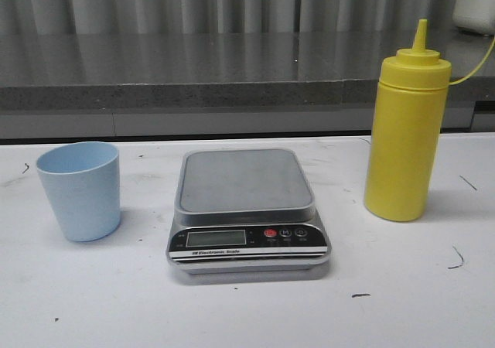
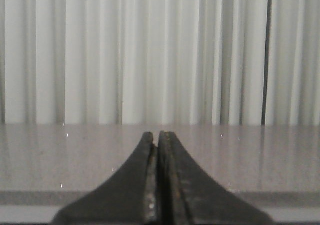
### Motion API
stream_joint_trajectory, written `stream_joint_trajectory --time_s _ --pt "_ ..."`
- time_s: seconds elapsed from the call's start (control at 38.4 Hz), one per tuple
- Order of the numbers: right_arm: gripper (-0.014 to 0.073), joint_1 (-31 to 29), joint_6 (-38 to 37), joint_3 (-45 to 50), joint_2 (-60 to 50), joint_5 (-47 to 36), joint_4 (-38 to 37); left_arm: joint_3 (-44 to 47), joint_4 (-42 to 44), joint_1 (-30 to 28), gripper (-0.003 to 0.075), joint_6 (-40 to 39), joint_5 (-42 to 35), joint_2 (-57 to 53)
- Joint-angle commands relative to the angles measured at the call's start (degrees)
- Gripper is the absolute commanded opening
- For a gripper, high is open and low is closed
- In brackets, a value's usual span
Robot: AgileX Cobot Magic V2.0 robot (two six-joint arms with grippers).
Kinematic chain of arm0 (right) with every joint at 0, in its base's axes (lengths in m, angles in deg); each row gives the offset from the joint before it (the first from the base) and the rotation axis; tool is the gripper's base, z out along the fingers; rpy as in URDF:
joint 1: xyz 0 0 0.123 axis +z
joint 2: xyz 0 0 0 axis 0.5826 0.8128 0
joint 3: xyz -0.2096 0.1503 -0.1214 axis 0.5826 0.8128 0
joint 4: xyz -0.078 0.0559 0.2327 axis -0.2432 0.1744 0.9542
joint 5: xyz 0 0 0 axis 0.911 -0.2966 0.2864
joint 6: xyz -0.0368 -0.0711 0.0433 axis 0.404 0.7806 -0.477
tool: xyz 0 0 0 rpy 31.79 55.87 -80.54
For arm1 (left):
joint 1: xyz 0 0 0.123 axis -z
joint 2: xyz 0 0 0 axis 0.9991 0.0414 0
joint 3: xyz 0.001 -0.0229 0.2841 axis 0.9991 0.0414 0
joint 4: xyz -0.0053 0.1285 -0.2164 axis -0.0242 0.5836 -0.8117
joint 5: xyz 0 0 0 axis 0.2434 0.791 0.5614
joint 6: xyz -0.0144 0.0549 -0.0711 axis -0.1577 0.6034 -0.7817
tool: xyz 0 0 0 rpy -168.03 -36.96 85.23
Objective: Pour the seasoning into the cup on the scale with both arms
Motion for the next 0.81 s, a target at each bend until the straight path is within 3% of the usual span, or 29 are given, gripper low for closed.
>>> stream_joint_trajectory --time_s 0.0,0.18,0.39,0.49,0.57,0.73,0.78 --pt "-0.0062 -0.19 -0.13 -6.24 7.71 2.6 -0.29 -4.54 -0.12 -0.07 -0.002 -0.38 2.11 7.33" --pt "-0.0062 -0.11 -0.13 -11.79 18.65 9.45 -0.29 -7.84 -0.12 -0.07 -0.002 -0.38 6.3 17.51" --pt "-0.0057 -0.1 -0.13 -12.37 22.9 8.16 -0.29 -7.97 -0.49 -0.07 -0.0019 -0.38 6.33 19.79" --pt "-0.0008 -0.1 -0.13 -12.37 22.9 8.06 -0.29 -7.97 -0.49 -0.07 0.0001 -0.38 5.66 19.79" --pt "0.0078 -0.1 -0.13 -12.37 22.9 7.96 -0.29 -7.97 -0.49 -0.07 0.0092 -0.38 5.66 19.79" --pt "0.0351 -0.1 -0.13 -12.37 22.9 7.96 -0.29 -7.85 -0.49 -0.07 0.0427 -0.38 5.66 19.79" --pt "0.0484 -0.1 -0.13 -12.37 22.9 7.96 -0.29 -7.85 -0.49 -0.07 0.0539 -0.38 5.66 19.79"
